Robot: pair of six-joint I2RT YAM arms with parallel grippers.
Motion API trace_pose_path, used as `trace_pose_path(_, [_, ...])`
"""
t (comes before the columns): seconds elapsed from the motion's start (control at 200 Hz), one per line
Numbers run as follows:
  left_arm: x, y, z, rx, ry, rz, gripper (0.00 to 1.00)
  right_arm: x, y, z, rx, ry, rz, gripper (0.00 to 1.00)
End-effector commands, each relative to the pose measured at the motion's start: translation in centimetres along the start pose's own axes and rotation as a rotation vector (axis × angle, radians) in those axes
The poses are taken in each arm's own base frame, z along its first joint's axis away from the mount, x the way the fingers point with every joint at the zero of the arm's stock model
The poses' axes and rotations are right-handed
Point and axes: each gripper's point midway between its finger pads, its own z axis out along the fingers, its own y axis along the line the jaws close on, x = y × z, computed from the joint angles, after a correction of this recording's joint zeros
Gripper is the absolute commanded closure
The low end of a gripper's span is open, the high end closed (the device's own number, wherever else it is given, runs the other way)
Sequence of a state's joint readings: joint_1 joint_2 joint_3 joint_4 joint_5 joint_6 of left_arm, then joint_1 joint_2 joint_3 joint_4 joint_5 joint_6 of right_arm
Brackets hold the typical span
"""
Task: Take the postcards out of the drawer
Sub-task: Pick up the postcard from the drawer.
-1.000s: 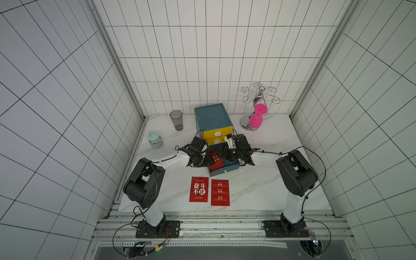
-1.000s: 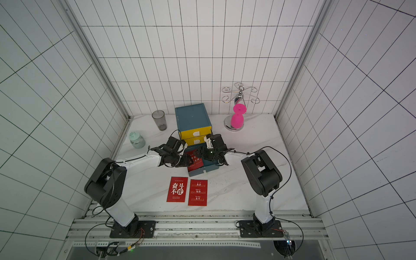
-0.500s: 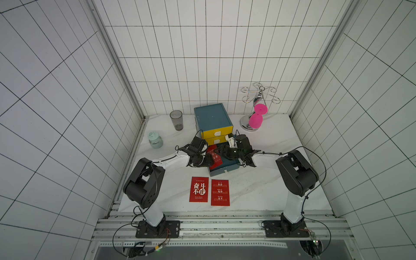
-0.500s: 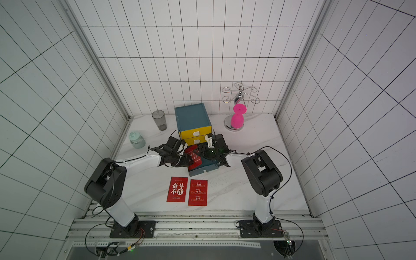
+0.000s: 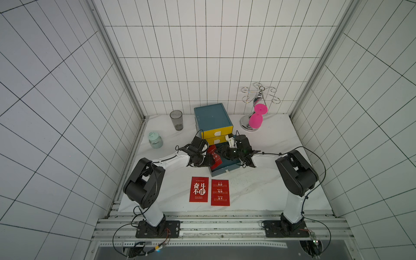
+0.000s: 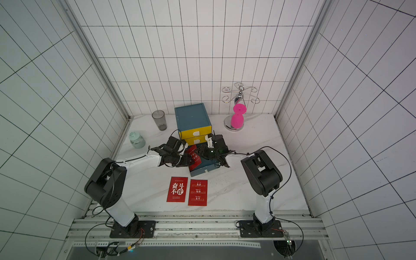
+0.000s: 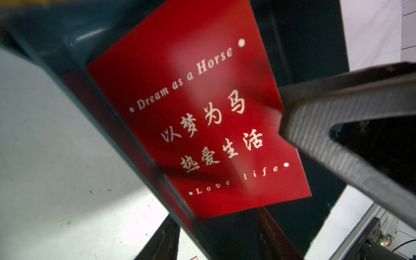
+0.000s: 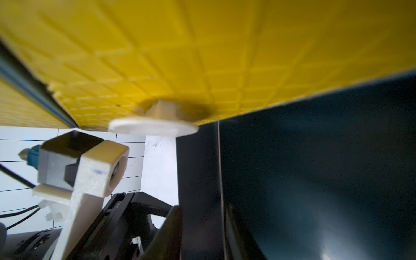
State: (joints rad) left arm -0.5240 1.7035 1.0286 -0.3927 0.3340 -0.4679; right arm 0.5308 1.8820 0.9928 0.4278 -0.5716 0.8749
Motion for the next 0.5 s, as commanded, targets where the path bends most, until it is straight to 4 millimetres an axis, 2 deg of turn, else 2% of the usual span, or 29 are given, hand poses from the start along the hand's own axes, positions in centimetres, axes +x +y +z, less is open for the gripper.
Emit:
trace_pose_path(0.0, [-1.4,-1.2,-0.2,0.032,-0.04,0.02,0.47,1.0,-2.2,0.1,0.069,0.016,0.026,0.74])
trace_pose_path(0.3, [-2.3,-2.2,-1.7,0.059,-0.072,0.019,0.45,1.3,-3.1,0.5,0.094,0.029,0.041,0.91])
trace_pose_path(0.425, [-3.2,-2.6,-3.9,0.076,-0.122,0.009,0.44,1.2,-2.9,0.3,0.097,0.024,0.04,1.0])
trace_pose_path(0.495, [-3.8,-2.6,-5.5,0.081,-0.16,0.0,0.43,0.8,-2.4,0.0,0.092,0.013,0.036,1.0])
